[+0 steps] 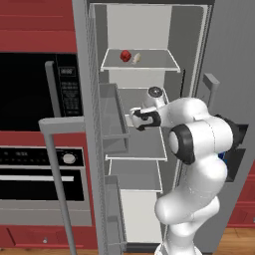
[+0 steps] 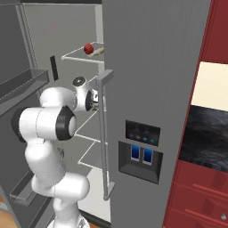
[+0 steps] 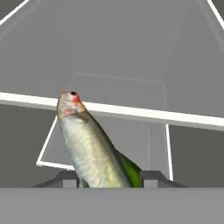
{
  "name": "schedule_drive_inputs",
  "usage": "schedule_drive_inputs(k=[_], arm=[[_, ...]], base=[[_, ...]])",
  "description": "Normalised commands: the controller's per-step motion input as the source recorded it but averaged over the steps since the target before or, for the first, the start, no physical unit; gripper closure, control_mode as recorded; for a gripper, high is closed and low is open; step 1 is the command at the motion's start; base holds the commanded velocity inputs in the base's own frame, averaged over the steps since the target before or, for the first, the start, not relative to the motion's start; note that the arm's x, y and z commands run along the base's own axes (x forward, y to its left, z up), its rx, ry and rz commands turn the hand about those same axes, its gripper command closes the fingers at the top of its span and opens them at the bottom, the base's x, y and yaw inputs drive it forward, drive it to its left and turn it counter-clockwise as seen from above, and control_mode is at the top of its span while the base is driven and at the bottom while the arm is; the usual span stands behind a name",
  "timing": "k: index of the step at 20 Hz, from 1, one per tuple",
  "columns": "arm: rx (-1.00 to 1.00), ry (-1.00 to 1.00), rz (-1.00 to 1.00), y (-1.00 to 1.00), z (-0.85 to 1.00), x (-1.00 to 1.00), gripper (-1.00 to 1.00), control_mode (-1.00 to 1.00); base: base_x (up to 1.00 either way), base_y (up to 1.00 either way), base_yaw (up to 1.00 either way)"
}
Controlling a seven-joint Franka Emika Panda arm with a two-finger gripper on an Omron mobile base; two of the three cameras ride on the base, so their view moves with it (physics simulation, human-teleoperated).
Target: Place one bell pepper and one fish in each tupperware on the nearby counter, to pack two identical lunches.
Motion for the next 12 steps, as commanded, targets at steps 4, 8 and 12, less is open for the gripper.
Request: schedule_drive_inputs(k=[4,8,12], arm=[[0.04,0.00,0.00,0.00,0.91,-1.00,1.00,-1.00],[0.06,0.00,0.01,-0.04,0.81,-1.00,1.00,-1.00],[0.02,0.00,0.01,-0.14,0.56,-1.00,1.00,-1.00]], base=[[0.00,0.00,0.00],[0.00,0.00,0.00],[0.00,0.00,0.00]])
